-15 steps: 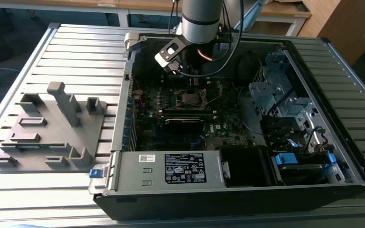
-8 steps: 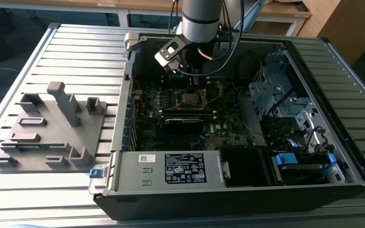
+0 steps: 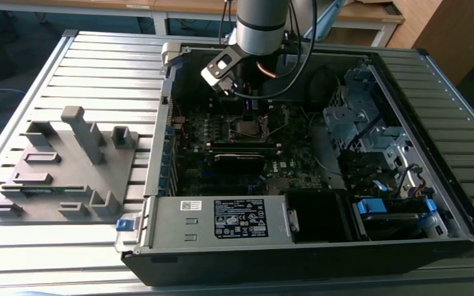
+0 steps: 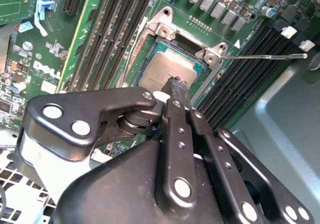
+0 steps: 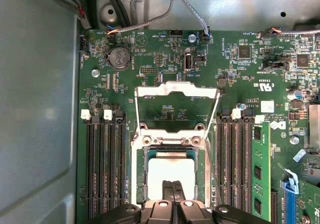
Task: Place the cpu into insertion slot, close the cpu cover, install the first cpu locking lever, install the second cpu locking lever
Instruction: 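Close the cpu cover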
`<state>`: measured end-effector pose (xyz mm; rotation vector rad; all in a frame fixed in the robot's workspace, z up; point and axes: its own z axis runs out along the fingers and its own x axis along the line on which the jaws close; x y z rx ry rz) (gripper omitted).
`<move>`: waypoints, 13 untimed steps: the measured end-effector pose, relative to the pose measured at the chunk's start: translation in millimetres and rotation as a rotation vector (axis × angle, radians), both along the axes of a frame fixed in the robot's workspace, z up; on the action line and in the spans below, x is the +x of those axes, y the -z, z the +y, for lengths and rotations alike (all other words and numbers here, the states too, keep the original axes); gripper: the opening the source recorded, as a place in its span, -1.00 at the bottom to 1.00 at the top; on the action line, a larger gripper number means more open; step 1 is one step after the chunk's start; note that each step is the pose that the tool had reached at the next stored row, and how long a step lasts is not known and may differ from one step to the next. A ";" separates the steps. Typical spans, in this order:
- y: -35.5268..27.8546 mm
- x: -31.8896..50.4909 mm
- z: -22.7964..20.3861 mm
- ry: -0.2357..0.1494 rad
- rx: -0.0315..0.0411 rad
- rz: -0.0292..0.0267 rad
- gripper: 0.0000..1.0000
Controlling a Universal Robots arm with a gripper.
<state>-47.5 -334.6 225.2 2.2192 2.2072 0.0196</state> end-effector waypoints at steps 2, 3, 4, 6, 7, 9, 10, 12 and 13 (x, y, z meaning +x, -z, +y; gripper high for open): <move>-0.5 0.0 0.0 0.000 -0.0002 0.0001 -0.80; -0.7 0.0 0.0 0.000 0.0001 -0.0001 -0.80; -1.0 0.0 0.0 0.000 -0.0001 0.0000 -0.80; -1.3 0.0 0.0 0.000 -0.0001 0.0001 -0.80; -1.5 0.0 0.0 0.000 -0.0002 0.0001 -0.80; -1.6 0.0 0.0 0.000 0.0001 -0.0001 -0.80; -1.6 0.0 0.0 0.000 0.0003 -0.0002 -0.80; -1.9 0.0 0.0 0.000 0.0000 -0.0001 -0.80; -1.9 0.0 0.0 0.000 0.0001 -0.0001 -0.80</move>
